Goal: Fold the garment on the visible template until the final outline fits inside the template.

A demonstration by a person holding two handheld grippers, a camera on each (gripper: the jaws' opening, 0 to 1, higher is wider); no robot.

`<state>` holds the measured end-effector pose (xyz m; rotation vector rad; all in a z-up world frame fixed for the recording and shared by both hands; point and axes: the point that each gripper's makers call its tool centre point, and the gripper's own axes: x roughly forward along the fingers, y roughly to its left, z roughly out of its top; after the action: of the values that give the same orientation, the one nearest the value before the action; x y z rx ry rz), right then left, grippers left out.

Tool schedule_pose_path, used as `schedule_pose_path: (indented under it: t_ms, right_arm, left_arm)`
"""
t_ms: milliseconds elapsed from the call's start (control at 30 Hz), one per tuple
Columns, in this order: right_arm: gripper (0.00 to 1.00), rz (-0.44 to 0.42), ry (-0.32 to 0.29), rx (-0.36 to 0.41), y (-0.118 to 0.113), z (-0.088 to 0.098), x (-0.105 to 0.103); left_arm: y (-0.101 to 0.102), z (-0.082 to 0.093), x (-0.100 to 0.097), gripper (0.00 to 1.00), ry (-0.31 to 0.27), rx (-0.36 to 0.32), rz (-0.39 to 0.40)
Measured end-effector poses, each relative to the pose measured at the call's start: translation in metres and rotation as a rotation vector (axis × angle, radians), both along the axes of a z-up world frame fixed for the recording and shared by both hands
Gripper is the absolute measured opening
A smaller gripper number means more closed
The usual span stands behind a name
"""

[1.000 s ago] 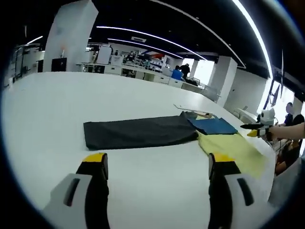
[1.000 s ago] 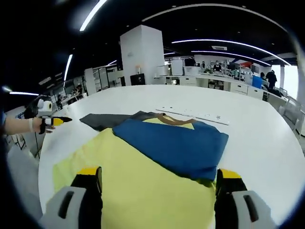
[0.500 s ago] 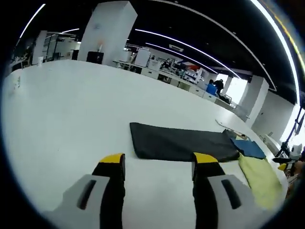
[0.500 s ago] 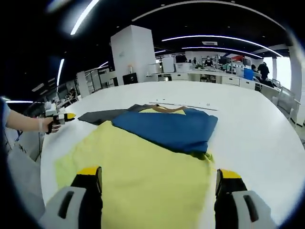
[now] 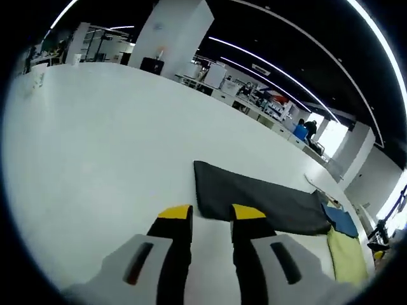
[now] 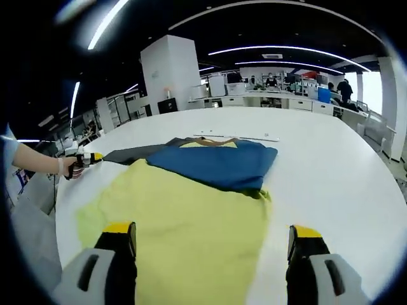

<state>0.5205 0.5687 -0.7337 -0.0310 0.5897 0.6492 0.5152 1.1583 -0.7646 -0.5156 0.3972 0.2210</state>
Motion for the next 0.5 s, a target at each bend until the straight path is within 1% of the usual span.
schedule_pose_path:
  t_ms: [67, 200, 233, 267, 300, 333, 400, 433, 500]
  right_arm:
    - [1.00, 0.008, -0.001, 0.008, 0.003, 0.002, -0.002]
    - [1.00, 0.014, 0.000, 0.000, 0.002, 0.002, -0.004]
    - [1.00, 0.012, 0.005, 0.000, 0.001, 0.001, -0.005]
    - [1.00, 0.009, 0.006, -0.002, 0.000, 0.001, -0.005]
    - [1.00, 0.007, 0.004, -0.006, -0.002, 0.002, -0.006]
    - [1.00, 0.005, 0.004, -0.006, -0.004, 0.002, -0.006]
    - [1.00, -0.003, 0.012, -0.002, -0.008, 0.002, -0.007]
    - [1.00, -0.007, 0.014, -0.004, -0.010, 0.001, -0.008]
    - [1.00, -0.012, 0.014, -0.005, -0.012, 0.001, -0.008]
  left_arm:
    - [0.002, -0.002, 0.001, 0.14, 0.004, -0.007, 0.010]
    - [0.001, -0.007, 0.003, 0.03, 0.018, -0.001, 0.011]
    - [-0.001, -0.007, 0.005, 0.00, 0.006, -0.033, 0.001]
    - [-0.003, -0.006, 0.007, 0.00, -0.007, -0.118, 0.020]
    - [-0.002, -0.005, 0.007, 0.00, -0.012, -0.147, 0.033]
    - [-0.002, -0.002, 0.008, 0.00, -0.031, -0.152, 0.038]
    - [-0.007, 0.008, 0.010, 0.00, -0.060, -0.156, 0.014]
    - [-0.016, 0.019, 0.015, 0.00, -0.105, -0.160, -0.029]
    - [-0.027, 0.030, 0.022, 0.00, -0.127, -0.174, -0.062]
